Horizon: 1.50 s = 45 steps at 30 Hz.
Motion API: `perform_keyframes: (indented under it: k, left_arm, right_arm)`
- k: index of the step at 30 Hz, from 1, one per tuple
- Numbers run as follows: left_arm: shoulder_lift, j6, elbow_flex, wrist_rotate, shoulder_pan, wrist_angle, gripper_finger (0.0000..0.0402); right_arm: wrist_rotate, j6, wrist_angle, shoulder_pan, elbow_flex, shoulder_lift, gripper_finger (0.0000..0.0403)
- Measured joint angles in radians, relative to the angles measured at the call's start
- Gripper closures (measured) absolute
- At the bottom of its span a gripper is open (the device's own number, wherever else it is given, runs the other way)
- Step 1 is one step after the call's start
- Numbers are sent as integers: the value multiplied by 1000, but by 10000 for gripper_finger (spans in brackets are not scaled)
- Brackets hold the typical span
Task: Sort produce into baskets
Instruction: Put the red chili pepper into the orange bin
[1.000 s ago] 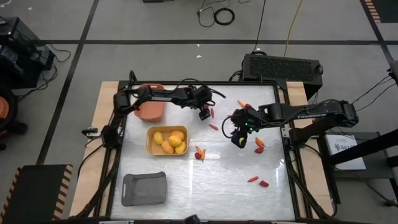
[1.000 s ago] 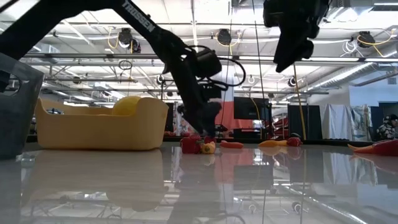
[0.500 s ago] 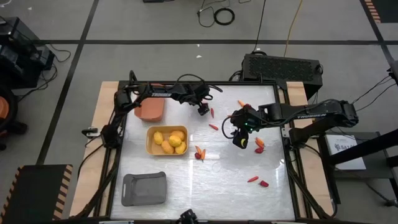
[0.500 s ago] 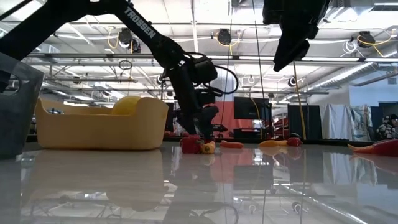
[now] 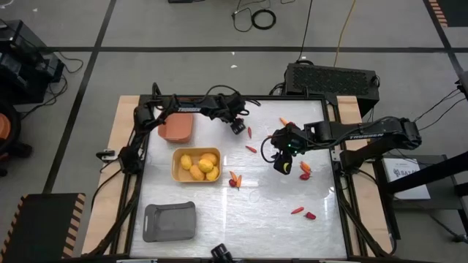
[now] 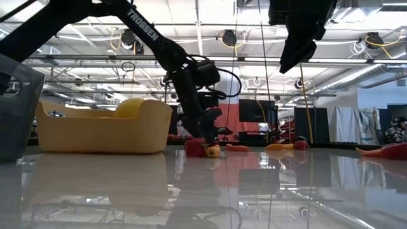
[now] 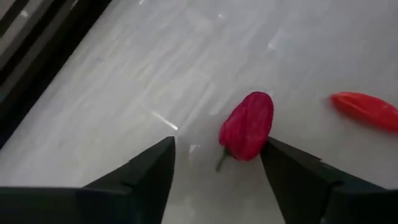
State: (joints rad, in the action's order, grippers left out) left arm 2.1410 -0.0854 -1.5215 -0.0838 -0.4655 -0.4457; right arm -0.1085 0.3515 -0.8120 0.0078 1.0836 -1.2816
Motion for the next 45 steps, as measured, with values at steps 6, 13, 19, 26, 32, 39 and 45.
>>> perform_keyframes:
  k: [6,13,19,26,32,39,45]
  left_arm:
    - [-1,-13,-48,44,-6,-81,223]
    - [-17,-14,-86,55,-7,-114,278]
    - [-16,-41,-89,21,-6,-121,278]
    - [-16,-73,-89,25,-19,-182,210]
    - [-12,-64,-90,58,-25,-145,145]
    - [-1,-167,-91,89,-25,-143,120]
    - [-23,-222,-90,89,-26,-207,120]
  right_arm:
    - [0,2,0,0,0,0,202]
    - [0,3,0,-1,2,0,202]
    - [3,19,-1,-1,2,0,202]
    - [3,5,0,-2,2,0,202]
    - [4,3,0,-6,2,0,202]
    - [5,4,8,-26,2,0,202]
    - [-3,25,-46,-45,2,-1,202]
